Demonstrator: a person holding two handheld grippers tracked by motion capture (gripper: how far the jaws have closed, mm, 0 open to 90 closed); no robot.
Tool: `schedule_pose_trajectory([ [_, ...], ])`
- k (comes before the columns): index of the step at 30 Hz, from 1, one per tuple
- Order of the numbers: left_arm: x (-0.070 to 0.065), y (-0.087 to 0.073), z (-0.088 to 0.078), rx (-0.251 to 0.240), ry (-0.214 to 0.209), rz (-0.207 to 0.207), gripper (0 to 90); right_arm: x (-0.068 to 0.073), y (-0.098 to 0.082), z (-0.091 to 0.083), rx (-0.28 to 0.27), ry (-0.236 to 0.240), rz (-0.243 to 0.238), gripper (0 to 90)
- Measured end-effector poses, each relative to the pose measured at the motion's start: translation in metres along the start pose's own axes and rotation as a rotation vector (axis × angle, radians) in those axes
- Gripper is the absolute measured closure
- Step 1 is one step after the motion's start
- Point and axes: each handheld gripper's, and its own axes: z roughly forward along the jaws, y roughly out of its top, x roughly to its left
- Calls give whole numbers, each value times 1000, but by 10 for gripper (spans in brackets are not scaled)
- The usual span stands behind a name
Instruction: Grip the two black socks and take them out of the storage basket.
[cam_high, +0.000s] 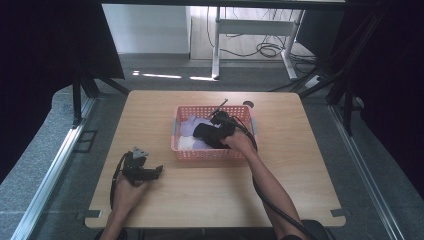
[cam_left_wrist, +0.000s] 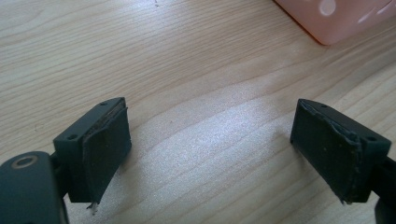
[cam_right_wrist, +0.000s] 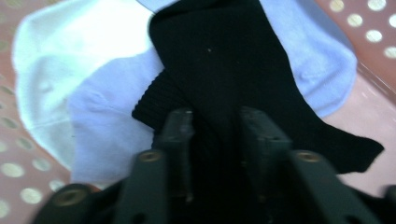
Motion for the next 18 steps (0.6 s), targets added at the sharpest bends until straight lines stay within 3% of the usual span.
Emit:
schedule_pose_trajectory([
  [2,0,0,0,0,0,0,118,-2,0,-3,-14,-10,8,813],
  [7,0,0,0,0,0,0,117,-4,1,-13,-52,-8,17,819],
  [10,0,0,0,1,1,2,117,-7,3,-30,-111,6,30,819],
  [18,0,0,0,-1,0,0,117,-9,6,-55,-177,30,32,818],
])
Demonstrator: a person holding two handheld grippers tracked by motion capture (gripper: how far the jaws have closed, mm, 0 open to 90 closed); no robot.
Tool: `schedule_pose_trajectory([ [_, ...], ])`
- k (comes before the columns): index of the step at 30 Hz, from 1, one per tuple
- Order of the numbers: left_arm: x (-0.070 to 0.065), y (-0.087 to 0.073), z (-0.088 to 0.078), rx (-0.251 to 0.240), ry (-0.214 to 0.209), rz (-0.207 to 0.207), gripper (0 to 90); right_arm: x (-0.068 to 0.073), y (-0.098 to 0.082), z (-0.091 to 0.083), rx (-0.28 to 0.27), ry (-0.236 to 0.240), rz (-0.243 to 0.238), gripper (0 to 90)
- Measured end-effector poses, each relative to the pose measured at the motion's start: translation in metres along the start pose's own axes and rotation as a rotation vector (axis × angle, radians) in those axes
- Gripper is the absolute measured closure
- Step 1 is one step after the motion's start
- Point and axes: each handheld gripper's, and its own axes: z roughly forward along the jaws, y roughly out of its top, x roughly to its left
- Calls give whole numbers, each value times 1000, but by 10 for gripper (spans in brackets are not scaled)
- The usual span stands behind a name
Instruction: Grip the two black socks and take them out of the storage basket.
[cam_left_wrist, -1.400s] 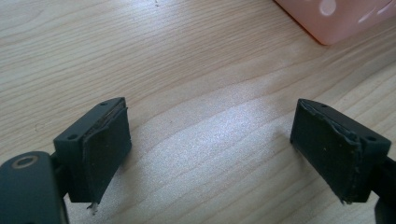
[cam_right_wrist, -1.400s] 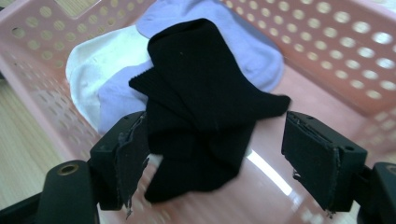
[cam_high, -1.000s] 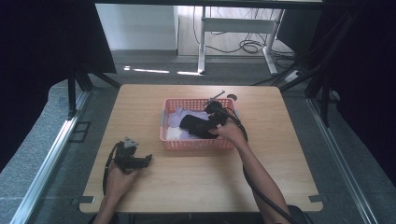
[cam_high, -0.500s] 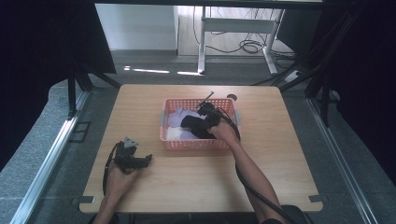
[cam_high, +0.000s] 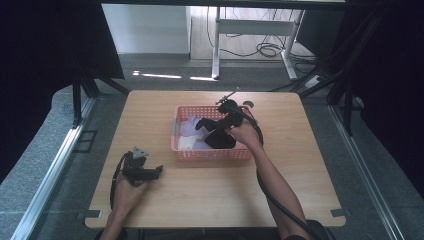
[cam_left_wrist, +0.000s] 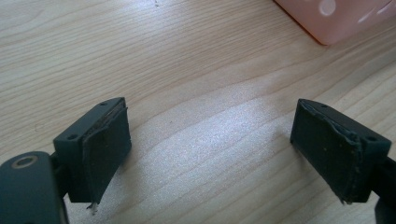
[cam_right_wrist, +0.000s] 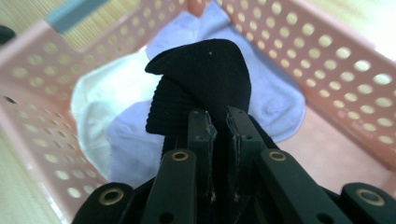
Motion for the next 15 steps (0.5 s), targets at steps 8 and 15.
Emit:
schedule_pose_trajectory([
  [8,0,0,0,0,0,0,117,-4,3,-30,-58,-15,-5,817],
  [15,0,0,0,-3,1,-2,117,-10,3,-65,-120,-34,10,817],
])
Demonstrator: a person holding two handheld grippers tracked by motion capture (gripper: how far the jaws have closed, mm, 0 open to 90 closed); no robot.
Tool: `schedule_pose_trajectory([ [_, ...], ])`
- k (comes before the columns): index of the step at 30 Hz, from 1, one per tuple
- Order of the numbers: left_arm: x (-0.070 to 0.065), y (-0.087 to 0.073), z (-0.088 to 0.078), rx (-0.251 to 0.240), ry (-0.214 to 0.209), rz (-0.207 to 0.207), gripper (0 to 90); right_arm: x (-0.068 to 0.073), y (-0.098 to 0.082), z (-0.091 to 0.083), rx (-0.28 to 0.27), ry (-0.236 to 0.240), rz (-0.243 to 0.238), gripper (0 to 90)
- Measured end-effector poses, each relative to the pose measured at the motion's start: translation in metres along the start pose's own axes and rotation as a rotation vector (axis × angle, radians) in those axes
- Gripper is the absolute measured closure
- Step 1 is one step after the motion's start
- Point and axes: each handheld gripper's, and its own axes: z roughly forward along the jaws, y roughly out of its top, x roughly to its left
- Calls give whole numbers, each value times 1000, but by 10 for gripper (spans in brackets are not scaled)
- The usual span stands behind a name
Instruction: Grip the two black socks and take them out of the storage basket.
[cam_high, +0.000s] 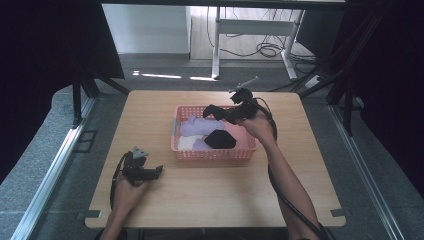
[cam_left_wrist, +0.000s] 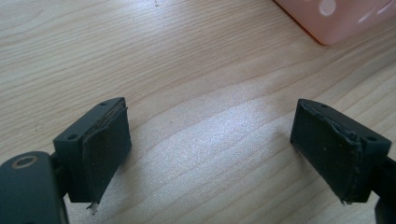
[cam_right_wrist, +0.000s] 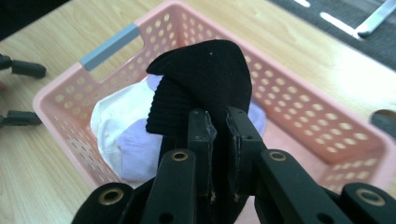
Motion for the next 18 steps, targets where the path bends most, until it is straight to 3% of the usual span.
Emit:
schedule_pose_trajectory([
  [9,0,0,0,-2,0,-2,117,-16,-6,-35,-33,-48,24,816],
  [18,0,0,0,3,0,-4,117,-49,-37,-70,-39,-135,94,815],
])
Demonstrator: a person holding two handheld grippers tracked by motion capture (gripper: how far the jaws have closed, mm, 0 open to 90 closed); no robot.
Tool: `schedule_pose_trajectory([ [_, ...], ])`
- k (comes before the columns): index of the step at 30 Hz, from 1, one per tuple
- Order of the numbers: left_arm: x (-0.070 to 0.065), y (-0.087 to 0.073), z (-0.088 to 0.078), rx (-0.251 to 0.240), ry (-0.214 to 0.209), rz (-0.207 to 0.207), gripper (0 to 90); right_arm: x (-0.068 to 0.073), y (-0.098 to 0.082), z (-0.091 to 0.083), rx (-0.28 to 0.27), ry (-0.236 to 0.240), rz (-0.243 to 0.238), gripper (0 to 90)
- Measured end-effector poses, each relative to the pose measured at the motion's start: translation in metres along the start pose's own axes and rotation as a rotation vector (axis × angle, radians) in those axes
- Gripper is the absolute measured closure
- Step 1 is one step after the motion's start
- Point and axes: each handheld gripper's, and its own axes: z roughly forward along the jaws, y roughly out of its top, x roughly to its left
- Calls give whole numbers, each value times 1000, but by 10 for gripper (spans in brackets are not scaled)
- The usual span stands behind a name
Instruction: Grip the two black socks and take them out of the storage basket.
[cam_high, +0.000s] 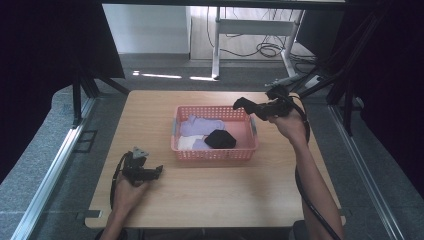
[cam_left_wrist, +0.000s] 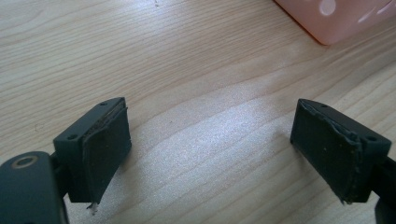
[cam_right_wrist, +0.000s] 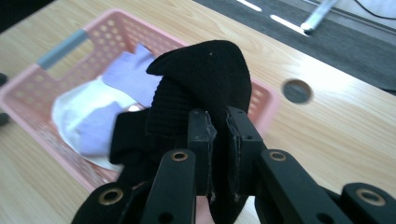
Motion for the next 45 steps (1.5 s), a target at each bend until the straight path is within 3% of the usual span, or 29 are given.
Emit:
schedule_pose_trajectory([
  [5,0,0,0,2,0,2,117,-17,-15,-9,6,-41,33,815],
  [6,0,0,0,5,0,6,117,-26,-24,-14,9,-55,54,815],
  [8,0,0,0,5,1,6,117,-29,-27,-15,11,-62,60,815],
  [11,0,0,0,1,0,5,117,-44,-45,-19,24,-99,100,815],
  [15,0,0,0,1,0,5,118,-54,-58,-20,36,-126,127,813],
  [18,0,0,0,1,0,5,118,-67,-77,-15,72,-142,170,810],
  [26,0,0,0,4,1,5,118,-79,-109,7,137,-171,213,810],
  [34,0,0,0,2,1,6,118,-79,-130,30,203,-163,220,791],
  [35,0,0,0,2,1,7,118,-78,-135,37,230,-147,232,710],
  [38,0,0,0,2,1,6,118,-76,-136,39,240,-141,230,663],
  [39,0,0,0,2,1,6,118,-75,-133,38,234,-130,232,608],
  [45,0,0,0,2,1,5,118,-69,-121,30,199,-119,206,519],
])
